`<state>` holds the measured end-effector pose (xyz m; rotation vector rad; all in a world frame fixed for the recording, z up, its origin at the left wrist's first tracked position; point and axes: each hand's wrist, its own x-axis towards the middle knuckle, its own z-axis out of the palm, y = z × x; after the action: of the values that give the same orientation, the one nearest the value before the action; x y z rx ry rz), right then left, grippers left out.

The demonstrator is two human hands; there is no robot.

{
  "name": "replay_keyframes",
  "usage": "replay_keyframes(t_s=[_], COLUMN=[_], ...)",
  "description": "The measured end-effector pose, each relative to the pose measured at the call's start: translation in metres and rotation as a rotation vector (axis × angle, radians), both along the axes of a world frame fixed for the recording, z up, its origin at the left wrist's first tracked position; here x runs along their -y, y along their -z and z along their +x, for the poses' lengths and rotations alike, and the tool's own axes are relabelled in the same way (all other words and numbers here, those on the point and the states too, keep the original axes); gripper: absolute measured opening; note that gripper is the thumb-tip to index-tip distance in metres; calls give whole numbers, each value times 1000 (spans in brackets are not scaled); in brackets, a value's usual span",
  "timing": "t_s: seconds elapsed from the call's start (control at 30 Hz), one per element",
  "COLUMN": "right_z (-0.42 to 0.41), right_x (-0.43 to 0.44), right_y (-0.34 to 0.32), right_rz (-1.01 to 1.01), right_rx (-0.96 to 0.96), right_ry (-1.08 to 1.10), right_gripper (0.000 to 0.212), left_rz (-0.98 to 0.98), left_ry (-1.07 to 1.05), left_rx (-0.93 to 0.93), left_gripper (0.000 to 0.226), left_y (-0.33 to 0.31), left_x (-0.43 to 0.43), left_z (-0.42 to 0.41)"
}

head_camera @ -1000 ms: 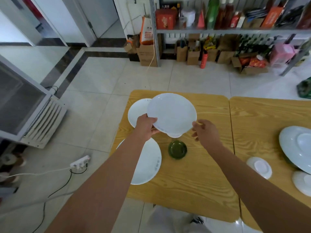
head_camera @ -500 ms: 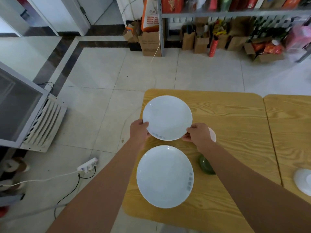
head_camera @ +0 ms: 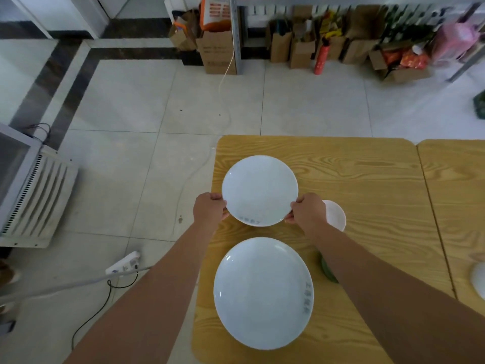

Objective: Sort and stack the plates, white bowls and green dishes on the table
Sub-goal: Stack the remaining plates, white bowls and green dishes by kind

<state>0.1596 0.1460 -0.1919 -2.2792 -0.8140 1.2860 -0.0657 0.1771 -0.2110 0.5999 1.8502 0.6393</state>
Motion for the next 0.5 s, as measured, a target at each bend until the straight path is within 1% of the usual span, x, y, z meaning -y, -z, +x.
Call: replay_keyframes(t_s=[0.07,0.17,0.27,0.5], right_z=[0,-1,-1,-2], right_x=[-1,-3,-7,-14], right_y=[4,10,11,13], right_rz=[-11,-39,-64,-121], right_rx=[26,47,47,73], right_ry=[15,59,88,61], right_gripper=[24,21,19,24], left_rz=[-8,2,3,-28], left_ry=[3,9,14,15], left_rx=[-6,-25,-41,-47], left_gripper=[19,14,14,13], left_y=[5,7,7,10], left_x=[-1,-1,-3,-9], left_z=[1,2,2,1])
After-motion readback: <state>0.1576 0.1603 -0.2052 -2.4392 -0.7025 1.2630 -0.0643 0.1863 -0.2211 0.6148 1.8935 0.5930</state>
